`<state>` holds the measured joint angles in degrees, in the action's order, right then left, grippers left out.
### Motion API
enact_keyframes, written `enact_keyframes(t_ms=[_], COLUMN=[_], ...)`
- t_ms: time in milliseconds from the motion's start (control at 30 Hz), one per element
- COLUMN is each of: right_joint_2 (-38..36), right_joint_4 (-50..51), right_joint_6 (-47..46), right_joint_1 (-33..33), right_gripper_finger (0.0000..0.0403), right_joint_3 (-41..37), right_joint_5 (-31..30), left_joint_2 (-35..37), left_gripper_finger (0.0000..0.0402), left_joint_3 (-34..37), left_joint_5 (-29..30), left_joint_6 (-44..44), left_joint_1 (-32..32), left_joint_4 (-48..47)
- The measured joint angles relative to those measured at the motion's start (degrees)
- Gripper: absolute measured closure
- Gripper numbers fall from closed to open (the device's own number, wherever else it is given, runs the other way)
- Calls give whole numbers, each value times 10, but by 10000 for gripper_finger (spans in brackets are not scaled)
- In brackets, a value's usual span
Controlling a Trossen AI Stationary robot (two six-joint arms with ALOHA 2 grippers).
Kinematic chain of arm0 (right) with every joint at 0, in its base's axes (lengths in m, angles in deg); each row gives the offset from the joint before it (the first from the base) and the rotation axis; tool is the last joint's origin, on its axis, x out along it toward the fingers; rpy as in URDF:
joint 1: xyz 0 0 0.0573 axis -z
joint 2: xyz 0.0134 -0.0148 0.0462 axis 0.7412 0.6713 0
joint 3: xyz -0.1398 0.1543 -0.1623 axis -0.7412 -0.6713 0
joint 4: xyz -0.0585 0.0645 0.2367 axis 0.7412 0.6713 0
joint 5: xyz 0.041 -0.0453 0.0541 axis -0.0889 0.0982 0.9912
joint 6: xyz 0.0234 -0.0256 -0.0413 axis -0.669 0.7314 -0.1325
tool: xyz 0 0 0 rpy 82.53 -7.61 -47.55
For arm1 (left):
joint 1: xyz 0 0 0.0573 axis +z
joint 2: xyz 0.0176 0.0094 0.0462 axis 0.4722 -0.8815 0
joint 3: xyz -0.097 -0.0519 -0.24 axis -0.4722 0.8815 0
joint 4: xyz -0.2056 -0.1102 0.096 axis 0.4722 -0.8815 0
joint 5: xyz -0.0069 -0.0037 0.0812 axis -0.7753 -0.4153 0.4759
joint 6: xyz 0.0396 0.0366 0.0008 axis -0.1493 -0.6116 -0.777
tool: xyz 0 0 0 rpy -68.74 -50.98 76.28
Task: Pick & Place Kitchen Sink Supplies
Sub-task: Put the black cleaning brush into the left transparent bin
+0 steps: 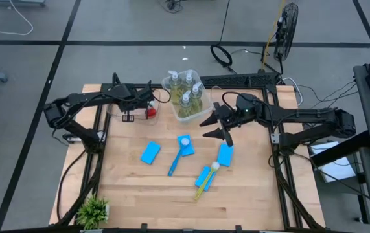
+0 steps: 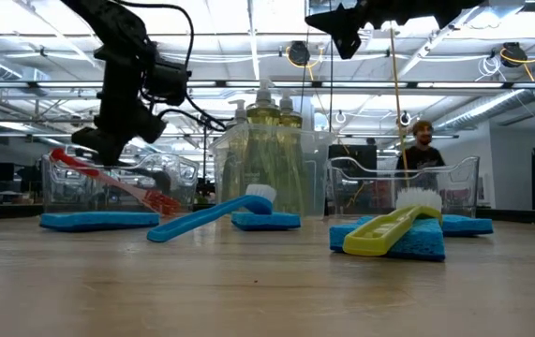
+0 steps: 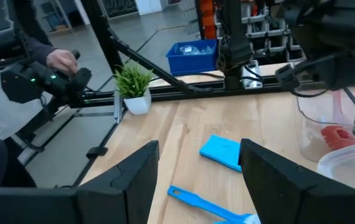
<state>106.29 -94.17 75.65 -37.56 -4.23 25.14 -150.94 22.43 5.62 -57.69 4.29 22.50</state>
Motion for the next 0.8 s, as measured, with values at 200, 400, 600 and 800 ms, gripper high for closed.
enact_keyframes(t_ms=[200,400,600,800], right_joint_2=[-4,-7,-9,-9], right_joint_4=[1,2,5,5], right_joint_6=[3,3,2,1], right_joint_1=[7,7,7,7], right_gripper_finger=[193,193,193,193], right_joint_3=[0,0,0,0], right_joint_5=[35,34,34,34], left_joint_2=[-7,-6,-6,-6], left_gripper_finger=[365,309,243,166], left_joint_3=[0,0,0,-18], left_joint_5=[-23,-11,10,87], left_joint_6=[4,11,16,34], left_joint_1=[6,8,8,0], left_joint_4=[0,-1,-18,-88])
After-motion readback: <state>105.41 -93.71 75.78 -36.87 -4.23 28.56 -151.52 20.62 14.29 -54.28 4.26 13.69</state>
